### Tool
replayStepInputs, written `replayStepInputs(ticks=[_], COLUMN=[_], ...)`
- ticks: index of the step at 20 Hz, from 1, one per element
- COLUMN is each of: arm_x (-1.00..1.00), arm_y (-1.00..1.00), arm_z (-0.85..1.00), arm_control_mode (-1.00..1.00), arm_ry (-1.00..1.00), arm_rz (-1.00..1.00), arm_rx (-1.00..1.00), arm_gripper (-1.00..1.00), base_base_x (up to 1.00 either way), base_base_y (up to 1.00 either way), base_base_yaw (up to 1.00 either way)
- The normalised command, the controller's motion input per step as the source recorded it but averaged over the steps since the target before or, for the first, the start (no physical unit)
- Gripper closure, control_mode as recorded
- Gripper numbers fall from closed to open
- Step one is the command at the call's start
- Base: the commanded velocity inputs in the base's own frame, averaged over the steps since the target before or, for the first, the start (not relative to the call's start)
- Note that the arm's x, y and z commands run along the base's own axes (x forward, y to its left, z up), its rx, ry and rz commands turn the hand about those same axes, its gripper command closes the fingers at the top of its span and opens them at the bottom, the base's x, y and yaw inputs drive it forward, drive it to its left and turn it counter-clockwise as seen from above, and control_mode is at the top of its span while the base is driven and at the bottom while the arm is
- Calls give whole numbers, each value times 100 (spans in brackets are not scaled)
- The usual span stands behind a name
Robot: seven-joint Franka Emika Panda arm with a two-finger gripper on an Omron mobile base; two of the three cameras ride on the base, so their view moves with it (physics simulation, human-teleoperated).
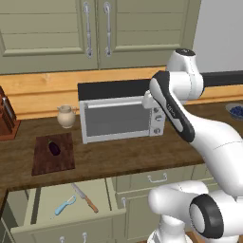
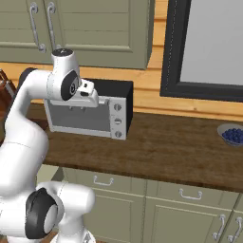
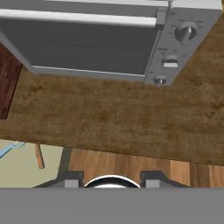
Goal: Place the appropriate cutting tool for cutting the eggplant skin on the cutting board.
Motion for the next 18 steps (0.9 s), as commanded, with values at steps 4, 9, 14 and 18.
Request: replayStepInputs(ticks=[4,9,14,18], arm_x=[-17,-80,-80,-47], arm_y=[0,59,100,100], arm_z=[-7,-43,-53,-70], arm_control_mode=[-100,-100,-100,-100], arm_ry=[0,0,0,9], arm_rz=[0,0,-2,-6], arm_rx=[-1,0,0,0], arm_gripper=[-100,-100,-100,-100], base_base_x=[0,0,0,0], base_base_y=[0,0,0,0], base_base_yaw=[0,0,0,0])
